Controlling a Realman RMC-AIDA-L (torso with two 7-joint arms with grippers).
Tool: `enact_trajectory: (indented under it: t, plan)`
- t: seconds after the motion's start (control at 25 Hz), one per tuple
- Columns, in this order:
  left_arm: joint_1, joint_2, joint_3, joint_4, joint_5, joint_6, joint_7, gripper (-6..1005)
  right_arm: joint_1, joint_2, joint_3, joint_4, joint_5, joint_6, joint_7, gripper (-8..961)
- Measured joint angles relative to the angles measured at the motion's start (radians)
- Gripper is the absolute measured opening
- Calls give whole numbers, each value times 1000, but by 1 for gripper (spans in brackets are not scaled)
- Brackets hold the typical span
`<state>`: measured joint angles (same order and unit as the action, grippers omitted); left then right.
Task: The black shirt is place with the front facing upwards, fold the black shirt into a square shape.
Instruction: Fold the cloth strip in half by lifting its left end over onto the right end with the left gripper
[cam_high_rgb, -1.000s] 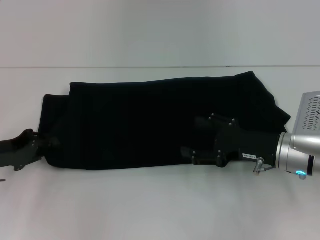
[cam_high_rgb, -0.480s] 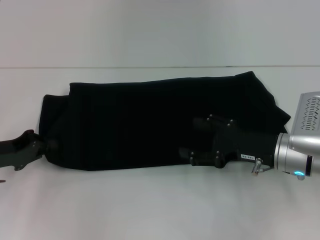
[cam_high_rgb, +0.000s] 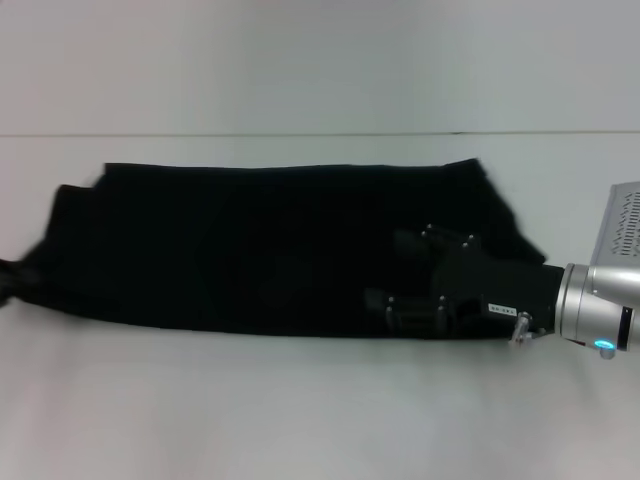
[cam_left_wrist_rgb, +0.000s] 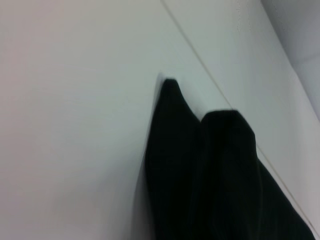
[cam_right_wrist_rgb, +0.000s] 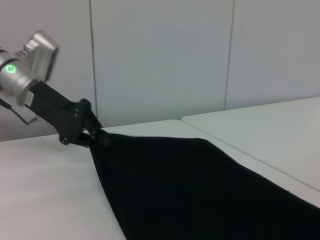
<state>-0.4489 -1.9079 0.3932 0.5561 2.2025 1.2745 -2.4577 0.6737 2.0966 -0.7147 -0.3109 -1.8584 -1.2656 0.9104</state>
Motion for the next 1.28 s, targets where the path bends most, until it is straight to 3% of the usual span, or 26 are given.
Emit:
enact_trajectory:
  t: [0.28, 0.68, 0.88, 1.08, 1.28]
  plan:
    - [21, 43, -78, 38, 26, -5, -1, 14, -9, -3, 2, -4, 4, 1, 5, 930]
    - [-6, 58, -131, 43, 43, 68, -9, 14, -13, -4, -6, 0, 3, 27, 4, 930]
    - [-60, 72, -187, 45, 9, 203, -12, 14, -18, -4, -5, 2, 2, 33, 6, 930]
    - [-152, 79, -176, 44, -47, 288, -27, 14, -34, -4, 0, 3, 3, 37, 5, 929]
    - [-278, 53, -83, 40, -50, 305, -39, 14, -52, -3, 2, 3, 4, 42, 6, 929]
